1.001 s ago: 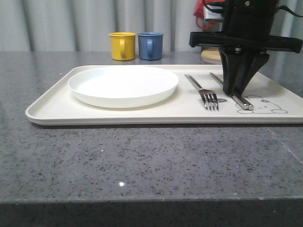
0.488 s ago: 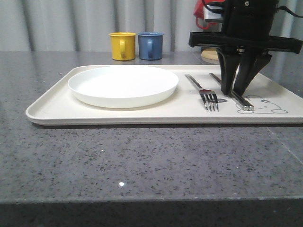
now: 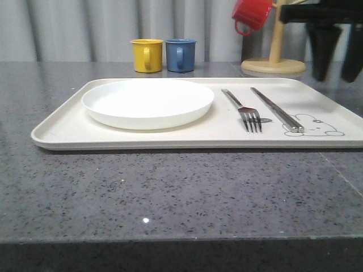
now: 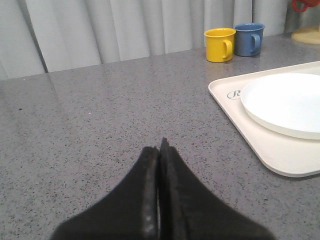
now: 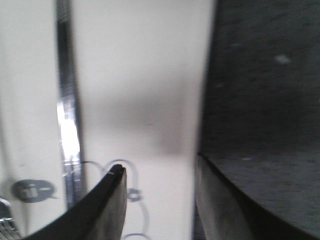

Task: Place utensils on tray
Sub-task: 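Lower the chopsticks onto the tray beside the fork and release, then grasp the steel spoon by its handle with the right gripper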

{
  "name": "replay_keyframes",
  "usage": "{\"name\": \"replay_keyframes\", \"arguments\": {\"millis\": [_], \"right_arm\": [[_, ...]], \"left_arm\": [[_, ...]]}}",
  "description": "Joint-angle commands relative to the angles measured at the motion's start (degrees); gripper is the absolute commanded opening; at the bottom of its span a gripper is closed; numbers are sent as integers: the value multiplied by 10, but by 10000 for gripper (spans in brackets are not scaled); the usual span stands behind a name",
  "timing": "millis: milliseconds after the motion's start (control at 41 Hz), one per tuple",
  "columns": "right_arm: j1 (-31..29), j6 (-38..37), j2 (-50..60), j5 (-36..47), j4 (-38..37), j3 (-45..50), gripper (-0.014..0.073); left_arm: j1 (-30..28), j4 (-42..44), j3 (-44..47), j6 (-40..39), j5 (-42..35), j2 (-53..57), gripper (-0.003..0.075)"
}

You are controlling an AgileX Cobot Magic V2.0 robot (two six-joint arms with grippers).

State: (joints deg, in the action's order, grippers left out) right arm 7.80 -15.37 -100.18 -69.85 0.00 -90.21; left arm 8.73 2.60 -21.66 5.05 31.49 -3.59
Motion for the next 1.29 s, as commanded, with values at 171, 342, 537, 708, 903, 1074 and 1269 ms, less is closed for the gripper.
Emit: {"name": "replay_keyframes", "arguments": {"millis": [171,342,537,708,903,1074,1269], "right_arm": [[-146,89,54,-58,-55,-19,361],[-204,95,53,-23,-91,-17,361],[-242,104,53,-5,-95,-17,360],[-249,115,41,-2,-100,-17,360],[-249,116,0,-18,-91,-17,360],[-249,116,-17,-11,-87,-17,360],[-249,116,-39,-9,-82,-17,360]], "left_arm": [[-2,-1,-14,-5,-48,-6,-18],[-2,-1,-14,-5,-48,-6,-18],[-2,-1,-14,-5,-48,-6,-18],[-2,-1,-14,-5,-48,-6,-18],[-2,-1,-14,-5,-48,-6,-18],[-2,-1,-14,-5,-48,-6,-18],[-2,-1,-14,-5,-48,-6,-18]]}}
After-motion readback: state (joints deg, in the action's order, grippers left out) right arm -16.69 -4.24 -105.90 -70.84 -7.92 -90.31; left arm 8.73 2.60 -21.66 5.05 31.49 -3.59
